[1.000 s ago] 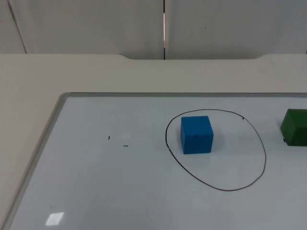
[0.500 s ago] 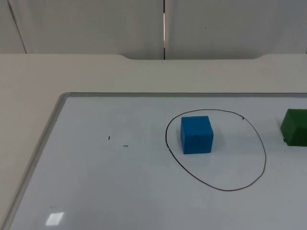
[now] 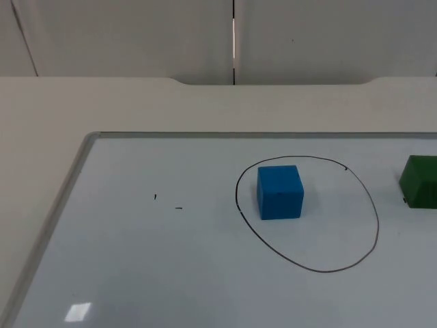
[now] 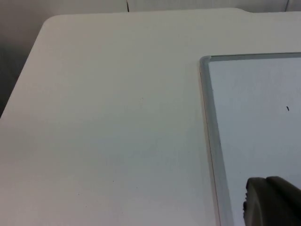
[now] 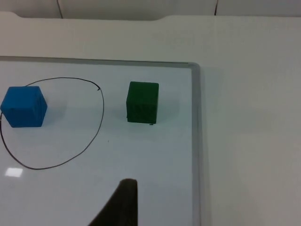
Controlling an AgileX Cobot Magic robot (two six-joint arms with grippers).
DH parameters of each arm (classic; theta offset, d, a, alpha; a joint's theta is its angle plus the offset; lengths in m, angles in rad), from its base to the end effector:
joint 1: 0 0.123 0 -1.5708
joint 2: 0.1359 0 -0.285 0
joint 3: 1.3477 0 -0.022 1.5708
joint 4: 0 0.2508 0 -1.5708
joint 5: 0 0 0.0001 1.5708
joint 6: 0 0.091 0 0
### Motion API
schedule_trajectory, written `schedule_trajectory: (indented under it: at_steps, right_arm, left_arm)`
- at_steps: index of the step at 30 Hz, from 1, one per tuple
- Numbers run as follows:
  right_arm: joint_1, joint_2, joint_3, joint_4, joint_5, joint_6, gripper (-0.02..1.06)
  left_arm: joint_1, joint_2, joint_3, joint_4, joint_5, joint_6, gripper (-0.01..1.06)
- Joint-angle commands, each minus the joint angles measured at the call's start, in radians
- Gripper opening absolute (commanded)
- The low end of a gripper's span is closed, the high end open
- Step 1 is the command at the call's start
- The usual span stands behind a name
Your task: Push the two cubes into the marked area.
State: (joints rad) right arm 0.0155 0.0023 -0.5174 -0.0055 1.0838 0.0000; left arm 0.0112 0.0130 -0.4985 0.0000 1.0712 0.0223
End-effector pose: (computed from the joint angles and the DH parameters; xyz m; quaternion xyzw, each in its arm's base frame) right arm -0.0075 -0.0006 0.2802 -0.0065 0.8553 0.0013 0.5181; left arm -0.0031 0.0000 0.2761 0.0048 0.8597 0.0086 0.5108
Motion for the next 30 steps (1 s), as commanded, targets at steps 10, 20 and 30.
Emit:
schedule_trajectory:
  at_steps: [10,20,30]
  right_arm:
    - [-0.003,0.051,0.001,-0.018,-0.008,-0.011,0.80]
    - [0.018,0.336,0.000,-0.023,-0.010,0.007,0.39]
    - [0.018,0.677,-0.062,-0.040,-0.202,0.007,0.02]
  left_arm:
    - [0.003,-0.004,0.004,0.000,0.004,-0.005,0.00]
    - [0.003,-0.013,0.004,0.005,0.004,-0.005,0.00]
    - [0.003,-0.013,0.004,0.010,0.004,-0.005,0.00]
